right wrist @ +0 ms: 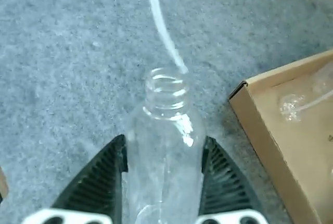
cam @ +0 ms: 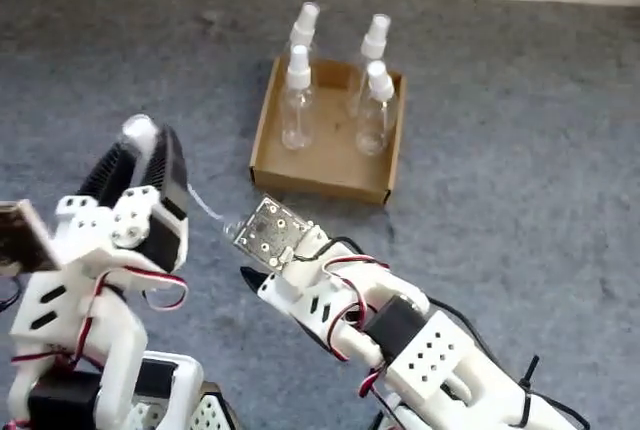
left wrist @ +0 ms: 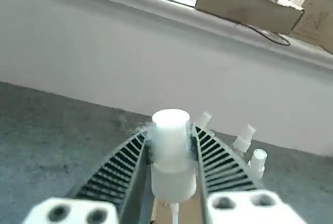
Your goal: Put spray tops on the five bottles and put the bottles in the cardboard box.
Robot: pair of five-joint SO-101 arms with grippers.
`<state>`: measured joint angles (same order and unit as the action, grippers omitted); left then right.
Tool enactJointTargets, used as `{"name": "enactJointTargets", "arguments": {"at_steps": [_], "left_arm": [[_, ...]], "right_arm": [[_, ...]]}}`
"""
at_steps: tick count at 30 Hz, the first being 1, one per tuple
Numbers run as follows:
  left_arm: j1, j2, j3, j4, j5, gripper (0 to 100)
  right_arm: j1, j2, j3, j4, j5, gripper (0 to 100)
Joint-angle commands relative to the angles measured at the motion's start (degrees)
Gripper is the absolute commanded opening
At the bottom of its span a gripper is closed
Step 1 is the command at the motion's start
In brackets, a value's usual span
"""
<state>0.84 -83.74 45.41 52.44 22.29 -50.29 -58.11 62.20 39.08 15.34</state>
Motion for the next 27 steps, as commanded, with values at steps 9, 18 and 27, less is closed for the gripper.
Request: {"name": "enactJointTargets", "arguments": {"at_steps": [9,18,27], "left_arm": [[1.36,-0.22,4.79,-0.79,0.18,0],[0.92,-0.22,-3.21,0.53,-6.42,0],[0.75,-0.22,-3.3,5.89,-7.65,0]], "right_arm": [[-0.13,-1.8,-0.75,-1.45,-0.44,0.3],[-0.04,-1.8,-0.66,-1.54,-0.44,0.3],[-0.04,-1.8,-0.57,-1.45,-0.44,0.3]]}}
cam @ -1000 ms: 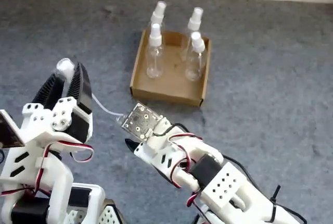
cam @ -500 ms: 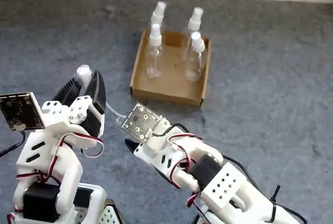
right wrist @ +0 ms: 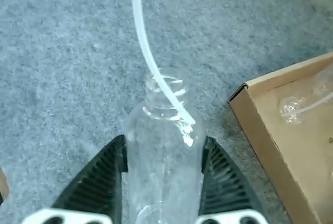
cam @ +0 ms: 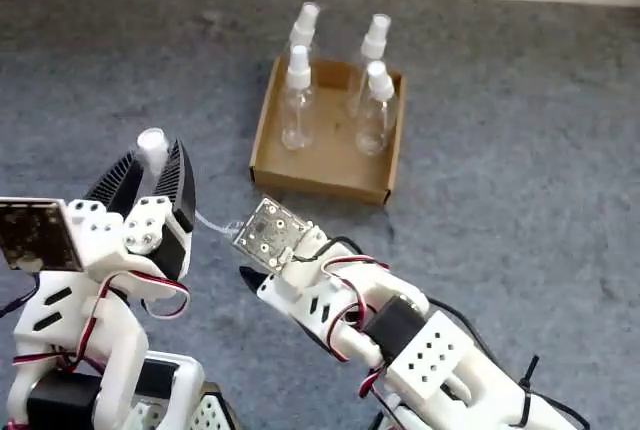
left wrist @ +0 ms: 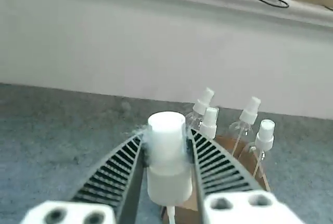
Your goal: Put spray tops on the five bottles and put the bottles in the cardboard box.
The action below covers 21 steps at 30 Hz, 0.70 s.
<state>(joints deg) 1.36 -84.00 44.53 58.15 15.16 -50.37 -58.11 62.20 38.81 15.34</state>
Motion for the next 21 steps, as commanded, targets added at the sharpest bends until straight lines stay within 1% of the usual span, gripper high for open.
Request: {"name": "enactJointTargets", "arguments": {"at_steps": [1,4,8,16,21], "left_arm": [[-0.92,-0.04,-2.51,0.18,-0.53,0],[-5.14,0.22,-4.62,0.09,-0.53,0],[-7.78,0.04,-6.9,-1.76,-0.53,0],[-6.99,0.4,-6.9,-2.2,0.0,0],[-0.92,0.4,-4.44,-3.52,-0.09,0]], "right_arm": [[0.04,-1.8,-0.57,-1.19,-0.44,0.3],[0.04,-1.8,-0.57,-1.19,-0.44,0.3],[0.04,-1.8,-0.57,-1.1,-0.44,0.3],[-0.04,-1.8,-0.57,-1.1,-0.44,0.3],[-0.04,-1.8,-0.57,-1.1,-0.44,0.3]]}}
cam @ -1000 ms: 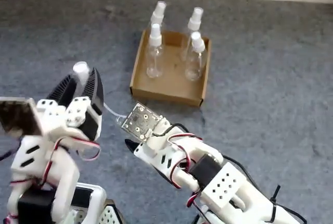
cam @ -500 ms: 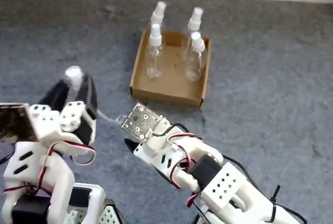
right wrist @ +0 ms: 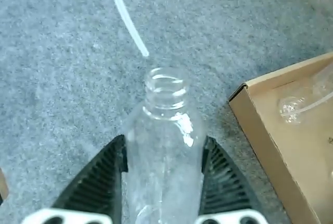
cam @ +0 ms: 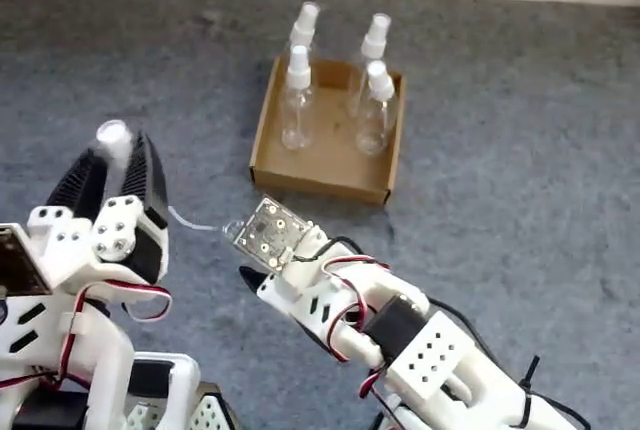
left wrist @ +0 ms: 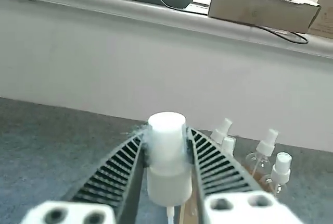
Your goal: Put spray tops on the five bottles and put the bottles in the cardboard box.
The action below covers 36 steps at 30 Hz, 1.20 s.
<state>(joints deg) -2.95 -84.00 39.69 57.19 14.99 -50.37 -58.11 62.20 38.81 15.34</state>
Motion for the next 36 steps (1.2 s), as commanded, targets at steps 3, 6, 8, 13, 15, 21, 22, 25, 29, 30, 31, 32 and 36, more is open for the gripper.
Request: {"name": "enactJointTargets", "arguments": {"at_steps": [3,6,8,13,15,21,22,25,29,30,31,32,36], "left_arm": [[4.18,0.22,2.95,-6.95,0.09,0],[4.44,0.4,3.74,-8.09,0.0,0],[4.62,0.4,3.91,-8.0,0.09,0],[6.73,0.13,7.87,-5.63,2.11,0],[9.1,0.13,11.12,-5.71,2.2,0],[13.58,0.04,17.19,-5.71,2.29,0],[13.49,0.04,17.45,-5.54,2.2,0],[13.49,0.04,19.12,-5.45,2.2,0],[14.11,0.04,21.49,-5.71,2.29,0],[14.46,0.04,21.67,-5.71,2.29,0],[15.08,0.04,21.76,-5.71,2.29,0],[15.52,0.04,21.76,-5.71,2.29,0],[15.78,0.04,22.9,-5.8,2.2,0]], "right_arm": [[-0.04,-1.8,-0.48,-1.01,-0.44,0.3],[-0.04,-1.8,-0.48,-1.01,-0.44,0.3],[-0.04,-1.8,-0.48,-1.01,-0.44,0.3],[-0.04,-1.8,-0.48,-1.01,-0.44,0.3],[-0.04,-1.8,-0.48,-1.01,-0.44,0.3],[1.1,-1.8,-0.57,-1.01,-0.09,0.3],[1.63,-1.8,-0.57,-1.01,-0.09,0.3],[4.44,-3.91,-0.75,-1.8,-0.35,0.3],[5.85,-9.01,-0.4,-9.27,-6.51,0.3],[5.85,-9.8,0.31,-10.33,-9.58,0.3],[5.85,-10.42,1.36,-11.3,-11.6,0.3],[5.58,-10.68,2.33,-12.53,-12.13,0.3],[5.93,-11.47,5.41,-17.98,-12.13,0.3]]}}
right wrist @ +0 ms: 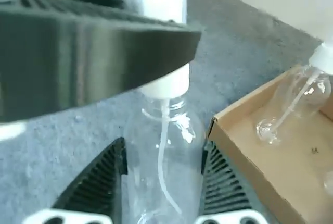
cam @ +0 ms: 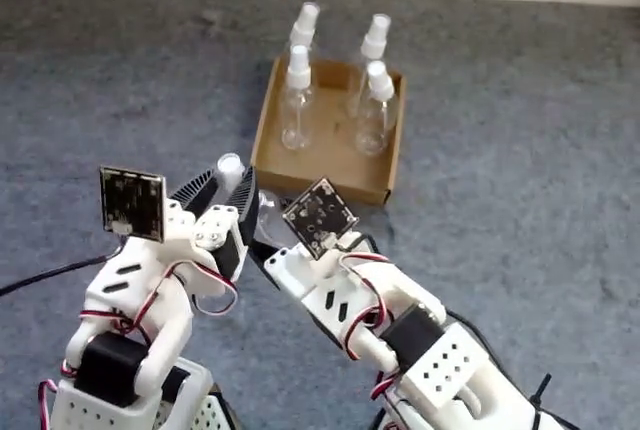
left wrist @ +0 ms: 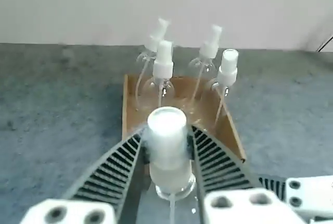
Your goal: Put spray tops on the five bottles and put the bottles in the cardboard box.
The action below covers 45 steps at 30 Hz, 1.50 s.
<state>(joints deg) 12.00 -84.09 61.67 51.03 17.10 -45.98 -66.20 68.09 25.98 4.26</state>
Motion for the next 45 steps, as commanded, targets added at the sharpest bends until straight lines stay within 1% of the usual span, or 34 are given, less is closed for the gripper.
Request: {"name": "enactJointTargets", "arguments": {"at_steps": [1,8,12,13,16,17,31,33,35,39,45], "left_arm": [[0.75,0.13,1.71,0.35,0.09,0],[0.84,0.13,6.2,-0.97,0.0,0],[0.92,0.13,6.37,-0.88,0.0,0],[0.92,0.13,6.37,-0.88,0.0,0],[0.92,0.13,6.37,-0.88,0.09,0],[0.92,0.13,6.37,-1.05,0.09,0],[0.92,0.13,5.85,-1.14,0.09,1],[0.84,0.04,5.76,-1.14,0.0,4],[0.75,0.04,5.23,-1.05,0.0,8],[0.57,0.04,3.47,-0.88,-3.08,16],[0.31,0.04,3.12,-0.79,-3.6,17]], "right_arm": [[1.54,-3.82,-0.22,-5.93,-1.41,0.3],[1.63,-5.76,-0.04,-7.6,-1.41,0.3],[5.32,-5.23,-0.13,-7.69,-1.58,0.3],[6.55,-5.23,-0.13,-7.78,-2.81,0.3],[8.4,-5.32,-0.04,-7.78,-9.58,0.3],[8.4,-5.32,-0.04,-7.78,-10.11,0.3],[8.57,-5.49,0.04,-7.78,-10.2,0.3],[8.48,-5.49,0.04,-7.78,-10.2,0.3],[8.48,-5.49,0.04,-7.78,-10.2,0.3],[8.57,-5.49,0.04,-7.69,-10.2,0.3],[8.75,-5.49,0.13,-7.69,-10.2,0.3]]}}
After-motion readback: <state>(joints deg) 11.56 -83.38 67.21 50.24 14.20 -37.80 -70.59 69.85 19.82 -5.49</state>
